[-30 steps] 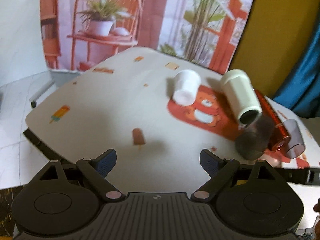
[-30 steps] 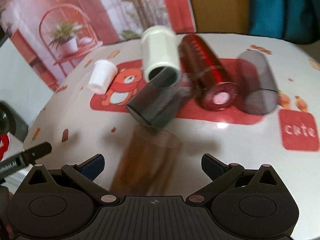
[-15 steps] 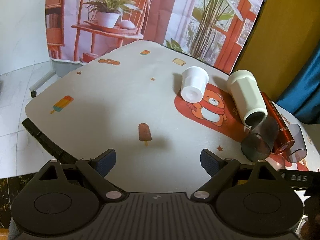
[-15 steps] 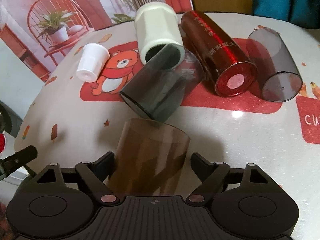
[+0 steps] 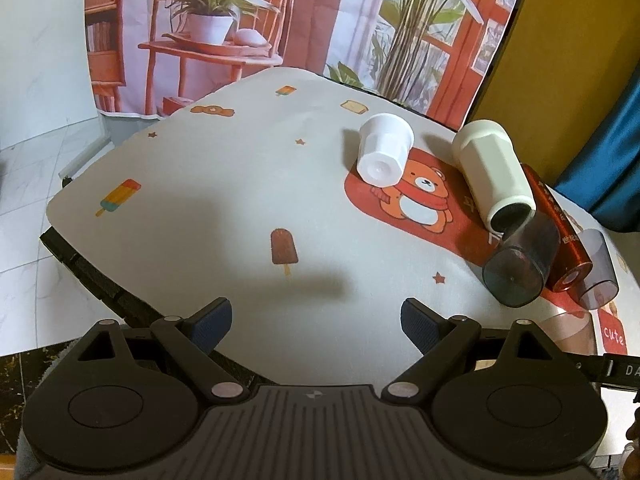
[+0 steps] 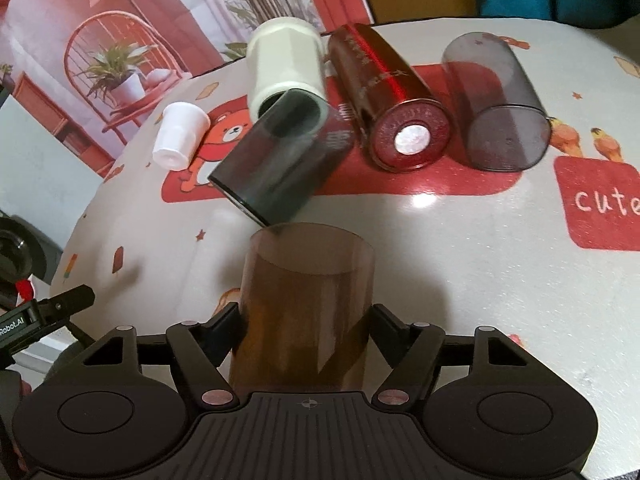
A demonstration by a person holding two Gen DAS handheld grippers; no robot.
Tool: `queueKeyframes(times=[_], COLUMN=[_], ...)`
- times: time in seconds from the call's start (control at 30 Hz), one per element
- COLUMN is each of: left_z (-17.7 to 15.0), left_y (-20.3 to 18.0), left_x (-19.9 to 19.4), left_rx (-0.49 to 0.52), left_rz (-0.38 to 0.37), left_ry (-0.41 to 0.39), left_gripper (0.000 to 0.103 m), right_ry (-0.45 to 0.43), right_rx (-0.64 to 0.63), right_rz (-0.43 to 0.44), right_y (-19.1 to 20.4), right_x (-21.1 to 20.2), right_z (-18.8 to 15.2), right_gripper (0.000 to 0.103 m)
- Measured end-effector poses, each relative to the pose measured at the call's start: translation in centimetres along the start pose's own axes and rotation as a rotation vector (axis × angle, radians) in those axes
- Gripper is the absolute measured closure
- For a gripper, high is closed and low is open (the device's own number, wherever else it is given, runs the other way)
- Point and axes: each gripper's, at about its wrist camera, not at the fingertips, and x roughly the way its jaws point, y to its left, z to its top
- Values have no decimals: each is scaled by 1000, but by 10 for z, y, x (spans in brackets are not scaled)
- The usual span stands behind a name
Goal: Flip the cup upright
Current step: 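Lift the brown cup with the right gripper and rotate it upright, then lower the upright brown cup onto the table beside the grey cup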
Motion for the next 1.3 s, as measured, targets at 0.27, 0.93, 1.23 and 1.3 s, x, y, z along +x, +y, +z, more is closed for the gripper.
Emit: queueKeyframes(times=[0.27, 0.93, 1.23, 1.3], left_z=[-1, -2, -3, -4], left_y=[-2, -1, -7, -6], left_x=[1, 7, 8, 8], left_rx=[8, -6, 16, 15], left_rz=[1, 4, 2, 2], left_ry=[14, 31, 42, 41], left_gripper=[10, 10, 10, 10], right_ry=[-58, -229, -249, -257], right_rx=[-22, -58, -115, -143], right_rz=[-1, -239, -316, -350], right_y=[4, -46, -52, -49], right_x=[6, -37, -29, -28], right_z=[-5, 12, 20, 20], right_gripper=[39, 40, 40, 40])
